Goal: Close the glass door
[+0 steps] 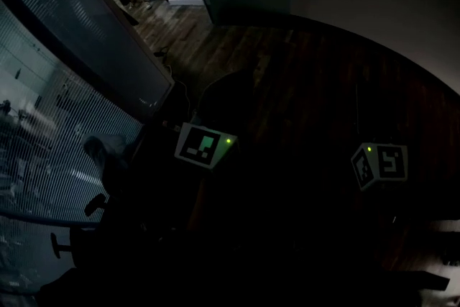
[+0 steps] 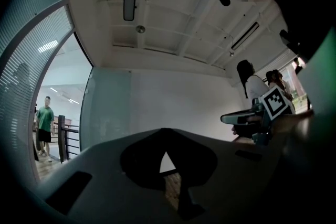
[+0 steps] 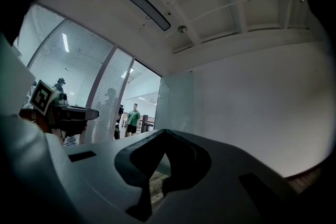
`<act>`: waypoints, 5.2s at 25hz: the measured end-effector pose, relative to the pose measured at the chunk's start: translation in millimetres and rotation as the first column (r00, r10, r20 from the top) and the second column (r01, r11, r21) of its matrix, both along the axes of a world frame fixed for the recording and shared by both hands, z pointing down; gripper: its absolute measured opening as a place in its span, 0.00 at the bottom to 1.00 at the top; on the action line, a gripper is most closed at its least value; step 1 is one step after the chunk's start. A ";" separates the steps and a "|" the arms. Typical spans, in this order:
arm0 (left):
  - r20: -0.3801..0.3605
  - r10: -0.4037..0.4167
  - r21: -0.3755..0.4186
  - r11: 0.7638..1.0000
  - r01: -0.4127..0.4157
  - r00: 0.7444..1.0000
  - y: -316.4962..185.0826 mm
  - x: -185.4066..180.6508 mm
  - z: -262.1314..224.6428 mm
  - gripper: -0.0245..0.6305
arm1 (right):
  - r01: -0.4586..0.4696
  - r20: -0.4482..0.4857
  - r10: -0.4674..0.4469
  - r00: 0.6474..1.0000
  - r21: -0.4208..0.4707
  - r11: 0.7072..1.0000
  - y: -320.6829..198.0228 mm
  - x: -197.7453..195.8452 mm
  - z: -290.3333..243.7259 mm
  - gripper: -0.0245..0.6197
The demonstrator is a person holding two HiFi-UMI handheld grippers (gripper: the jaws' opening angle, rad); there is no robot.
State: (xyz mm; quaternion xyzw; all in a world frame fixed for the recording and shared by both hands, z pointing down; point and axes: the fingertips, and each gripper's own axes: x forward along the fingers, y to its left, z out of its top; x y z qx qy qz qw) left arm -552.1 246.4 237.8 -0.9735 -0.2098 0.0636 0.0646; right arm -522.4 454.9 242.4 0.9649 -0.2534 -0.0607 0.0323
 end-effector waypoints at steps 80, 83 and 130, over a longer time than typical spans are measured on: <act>0.029 0.038 -0.040 0.999 -0.037 0.999 -148.0 654.1 39.8 0.02 | -0.048 0.000 0.048 0.999 -0.014 0.999 -155.6 642.2 37.4 0.03; 0.037 0.043 -0.039 0.998 -0.042 0.998 -162.8 681.0 38.9 0.02 | -0.052 0.003 0.053 0.999 -0.012 0.999 -170.8 669.0 34.5 0.03; 0.050 -0.056 -0.066 0.996 0.060 0.997 -215.6 1019.1 51.2 0.02 | 0.022 0.051 -0.020 0.999 -0.035 0.999 -222.0 1025.0 56.9 0.03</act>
